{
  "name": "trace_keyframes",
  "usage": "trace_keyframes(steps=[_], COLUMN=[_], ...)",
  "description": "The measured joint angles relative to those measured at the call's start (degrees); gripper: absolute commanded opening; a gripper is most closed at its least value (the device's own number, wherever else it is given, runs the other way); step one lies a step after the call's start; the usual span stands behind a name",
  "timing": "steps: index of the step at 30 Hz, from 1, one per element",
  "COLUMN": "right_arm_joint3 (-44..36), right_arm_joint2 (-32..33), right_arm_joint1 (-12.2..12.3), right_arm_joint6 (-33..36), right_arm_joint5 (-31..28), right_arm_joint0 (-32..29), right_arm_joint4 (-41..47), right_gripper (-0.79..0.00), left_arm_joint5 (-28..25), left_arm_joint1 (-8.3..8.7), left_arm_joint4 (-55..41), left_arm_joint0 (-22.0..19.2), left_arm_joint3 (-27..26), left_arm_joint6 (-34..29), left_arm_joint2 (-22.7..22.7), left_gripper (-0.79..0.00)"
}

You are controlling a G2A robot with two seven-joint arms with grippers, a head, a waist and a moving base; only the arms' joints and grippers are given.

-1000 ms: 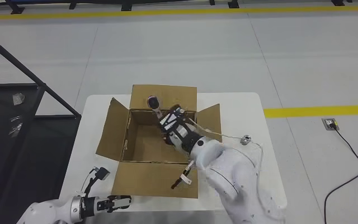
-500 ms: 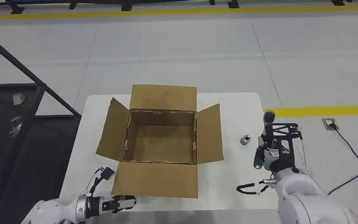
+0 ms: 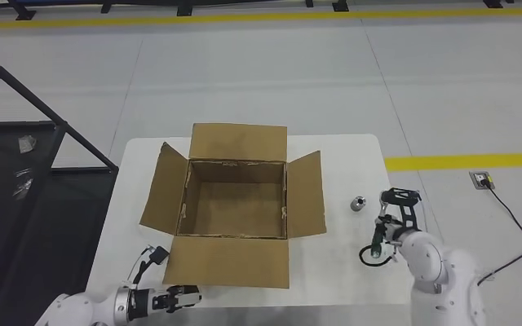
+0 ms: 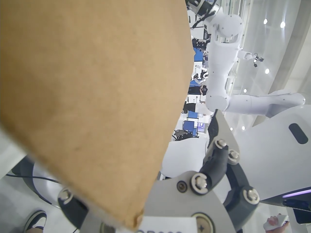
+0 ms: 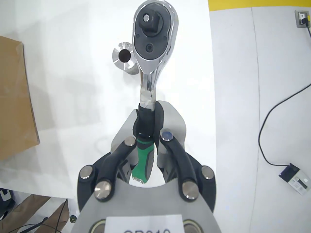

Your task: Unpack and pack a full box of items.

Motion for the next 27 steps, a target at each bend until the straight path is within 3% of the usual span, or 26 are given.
trace_keyframes(steps=[7,16,18,27], right_arm_joint3=[14.15,23.01,24.18,26.17], right_arm_joint2=[0.22,-1.17,-1.3,-2.23], right_arm_joint1=[1.24,2.27,2.46,3.21], right_arm_joint6=[-3.4,-4.41,-4.63,-5.75], right_arm_joint5=[-2.5,-1.62,-1.61,-0.53], right_arm_joint0=[7.42,12.37,12.88,13.69], right_arm_joint4=[-0.18,-1.59,-1.48,-0.73], right_gripper=[-0.785,-0.785,-0.662,-0.4], left_arm_joint5=[1.11,1.54,1.71,2.21], left_arm_joint1=[0.12,0.18,0.19,0.21], left_arm_joint4=[1.45,1.95,1.9,2.07], left_arm_joint0=[2.09,3.42,3.36,2.83], left_arm_joint3=[-1.37,-2.62,-2.87,-3.29], left_arm_joint6=[2.72,3.88,3.88,3.67], left_arm_joint2=[-0.95,-1.39,-1.44,-1.44], left_gripper=[0.0,0.0,0.0,0.0])
